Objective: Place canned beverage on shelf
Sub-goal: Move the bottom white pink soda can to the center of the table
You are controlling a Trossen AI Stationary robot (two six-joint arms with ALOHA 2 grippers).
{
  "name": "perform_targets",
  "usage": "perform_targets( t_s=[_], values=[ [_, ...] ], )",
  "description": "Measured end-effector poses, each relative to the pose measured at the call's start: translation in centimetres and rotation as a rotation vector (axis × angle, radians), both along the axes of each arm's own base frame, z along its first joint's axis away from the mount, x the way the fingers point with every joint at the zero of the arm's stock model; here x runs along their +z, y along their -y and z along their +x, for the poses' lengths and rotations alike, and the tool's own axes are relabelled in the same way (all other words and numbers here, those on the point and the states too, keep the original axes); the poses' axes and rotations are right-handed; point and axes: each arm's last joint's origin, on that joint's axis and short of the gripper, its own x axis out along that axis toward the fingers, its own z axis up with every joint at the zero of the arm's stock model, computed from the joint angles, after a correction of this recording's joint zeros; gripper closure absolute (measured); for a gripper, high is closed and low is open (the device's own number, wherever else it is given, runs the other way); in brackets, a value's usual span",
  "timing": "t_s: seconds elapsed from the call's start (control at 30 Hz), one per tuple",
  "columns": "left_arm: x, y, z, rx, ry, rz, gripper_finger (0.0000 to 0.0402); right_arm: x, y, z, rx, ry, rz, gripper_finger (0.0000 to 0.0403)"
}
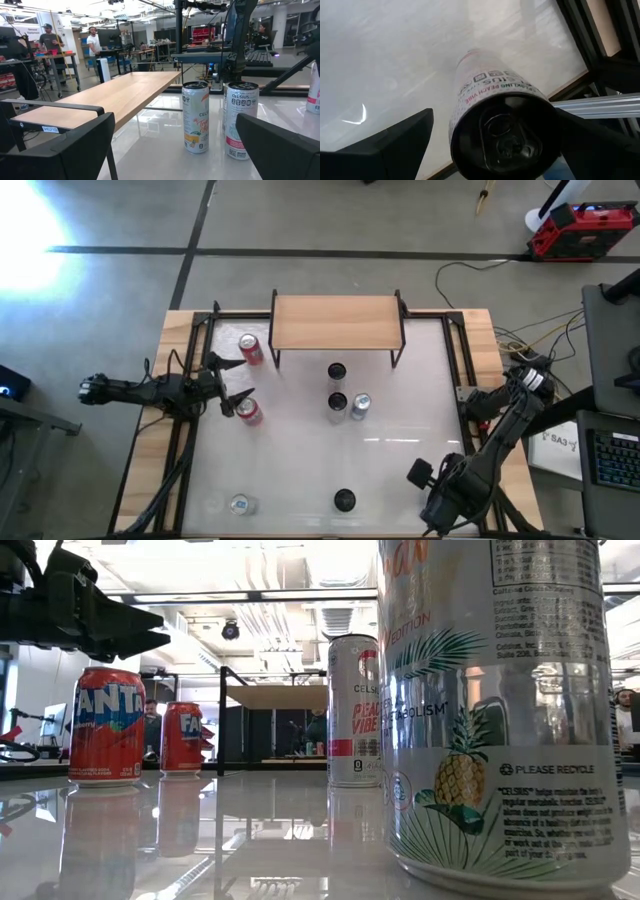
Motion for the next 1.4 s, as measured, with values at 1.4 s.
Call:
perform_targets(
  t_s=[1.4],
  values=[
    [0.0,0.0,0.0,0.000,-0.003,0.000,0.0002,0.9,7.5,12.8,0.854,0.126,0.059,0.0160]
  ],
)
